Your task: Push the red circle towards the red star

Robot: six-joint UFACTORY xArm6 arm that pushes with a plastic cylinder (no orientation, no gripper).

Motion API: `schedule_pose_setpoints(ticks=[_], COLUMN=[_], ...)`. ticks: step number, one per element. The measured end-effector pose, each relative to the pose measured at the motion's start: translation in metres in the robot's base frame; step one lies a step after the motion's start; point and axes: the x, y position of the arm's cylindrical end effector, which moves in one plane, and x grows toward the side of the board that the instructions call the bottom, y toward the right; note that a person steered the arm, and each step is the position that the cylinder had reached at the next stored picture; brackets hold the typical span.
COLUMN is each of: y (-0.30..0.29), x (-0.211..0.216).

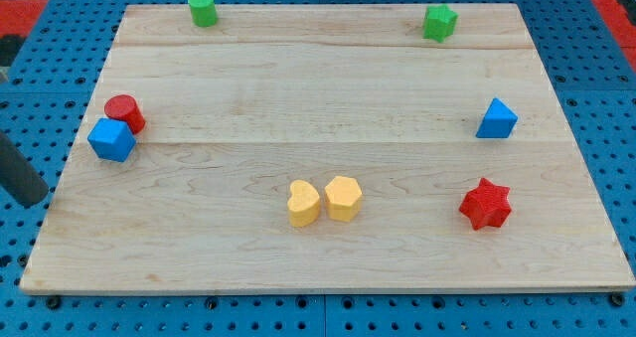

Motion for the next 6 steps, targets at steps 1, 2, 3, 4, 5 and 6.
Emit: schedule_pose_setpoints(ticks=[1, 2, 3, 4, 5, 6], y=[0.000, 0.014, 0.097, 0.173, 0.114, 0.145], x=[-0.077, -0.130, -0.123, -0.110, -0.107, -0.077])
